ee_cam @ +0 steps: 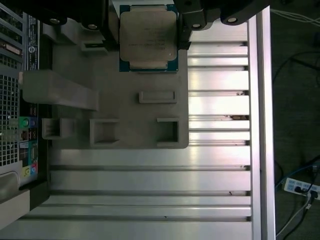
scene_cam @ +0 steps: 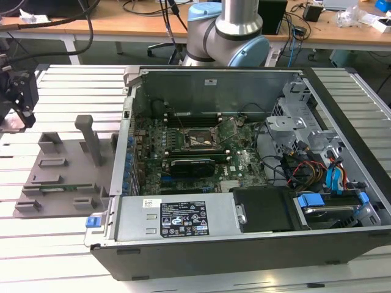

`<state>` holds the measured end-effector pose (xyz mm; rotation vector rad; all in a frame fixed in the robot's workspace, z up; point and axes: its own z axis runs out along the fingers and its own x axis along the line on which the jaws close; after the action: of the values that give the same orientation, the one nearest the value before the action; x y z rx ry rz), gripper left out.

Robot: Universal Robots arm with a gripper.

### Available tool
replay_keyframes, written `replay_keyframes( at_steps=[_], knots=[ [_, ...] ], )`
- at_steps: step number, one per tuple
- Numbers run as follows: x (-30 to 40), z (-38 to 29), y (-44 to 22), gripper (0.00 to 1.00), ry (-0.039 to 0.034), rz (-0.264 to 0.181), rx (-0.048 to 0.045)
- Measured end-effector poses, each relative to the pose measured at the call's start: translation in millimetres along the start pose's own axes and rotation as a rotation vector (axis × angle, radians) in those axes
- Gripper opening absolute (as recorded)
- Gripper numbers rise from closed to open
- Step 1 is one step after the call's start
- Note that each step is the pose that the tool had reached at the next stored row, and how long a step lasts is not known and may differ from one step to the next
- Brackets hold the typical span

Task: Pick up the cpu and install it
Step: 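Pick up the cpu and move it towards the insertion slot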

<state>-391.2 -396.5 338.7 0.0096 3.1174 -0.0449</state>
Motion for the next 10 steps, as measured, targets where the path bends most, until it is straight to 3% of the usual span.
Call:
replay_keyframes(
  at_steps=[3, 7, 10],
  knots=[
    [-0.1, -5.1, -0.1, 0.55, 0.0, 0.0, 0.0],
    [-0.4, -18.7, -0.5, 0.55, 0.0, 0.0, 0.0],
    [-0.5, -23.2, -0.7, 0.55, 0.0, 0.0, -0.0001]
  ],
)
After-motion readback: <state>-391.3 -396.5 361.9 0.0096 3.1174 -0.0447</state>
